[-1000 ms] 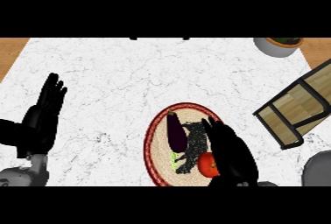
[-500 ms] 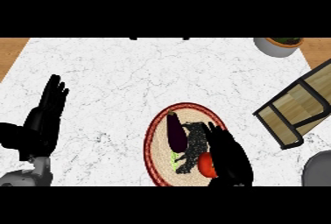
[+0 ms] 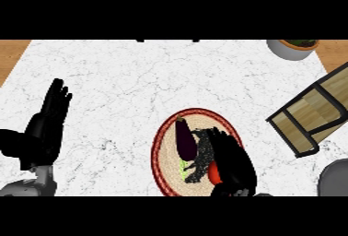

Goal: Pick the tomato from the placemat and place it in the tiered shelf

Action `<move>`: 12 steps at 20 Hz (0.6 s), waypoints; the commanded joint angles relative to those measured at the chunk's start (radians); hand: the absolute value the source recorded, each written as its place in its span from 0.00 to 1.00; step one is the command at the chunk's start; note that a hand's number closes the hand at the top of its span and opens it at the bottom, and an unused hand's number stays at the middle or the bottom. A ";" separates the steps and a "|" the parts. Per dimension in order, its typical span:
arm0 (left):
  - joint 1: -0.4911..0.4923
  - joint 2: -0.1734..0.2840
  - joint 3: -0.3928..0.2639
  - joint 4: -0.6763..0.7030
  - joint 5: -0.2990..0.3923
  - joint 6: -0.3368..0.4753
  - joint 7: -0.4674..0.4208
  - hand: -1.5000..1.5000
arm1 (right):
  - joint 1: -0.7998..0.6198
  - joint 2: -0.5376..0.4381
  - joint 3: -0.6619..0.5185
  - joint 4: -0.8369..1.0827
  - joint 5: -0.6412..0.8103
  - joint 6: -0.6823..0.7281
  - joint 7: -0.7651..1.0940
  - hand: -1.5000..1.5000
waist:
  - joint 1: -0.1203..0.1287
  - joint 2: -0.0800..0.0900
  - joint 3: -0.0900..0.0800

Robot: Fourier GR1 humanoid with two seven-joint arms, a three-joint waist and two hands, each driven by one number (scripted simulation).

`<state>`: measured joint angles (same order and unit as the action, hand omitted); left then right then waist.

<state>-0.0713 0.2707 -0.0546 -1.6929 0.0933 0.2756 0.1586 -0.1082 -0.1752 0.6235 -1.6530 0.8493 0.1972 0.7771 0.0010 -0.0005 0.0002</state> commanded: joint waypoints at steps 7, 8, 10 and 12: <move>-0.022 -0.043 0.041 0.060 -0.026 -0.049 -0.045 0.50 | -0.023 0.060 0.008 0.127 0.077 0.035 -0.085 1.00 | -0.001 0.001 0.000; -0.039 -0.021 0.049 -0.018 -0.010 -0.046 0.058 0.50 | -0.078 0.052 -0.028 0.222 0.087 0.003 -0.142 1.00 | 0.003 0.001 0.000; -0.004 -0.025 0.075 0.026 0.002 -0.072 -0.015 0.50 | -0.002 0.062 0.054 0.195 0.170 -0.073 -0.138 1.00 | 0.000 0.000 0.000; -0.030 -0.047 0.053 0.037 -0.033 -0.052 -0.016 0.50 | -0.039 0.043 0.014 0.265 0.187 -0.112 -0.202 1.00 | 0.001 0.001 0.000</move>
<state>-0.0790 0.2462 0.0015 -1.6832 0.0822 0.2180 0.1560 -0.1248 -0.1366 0.6247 -1.4956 0.9641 0.1487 0.6347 0.0008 -0.0096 -0.0063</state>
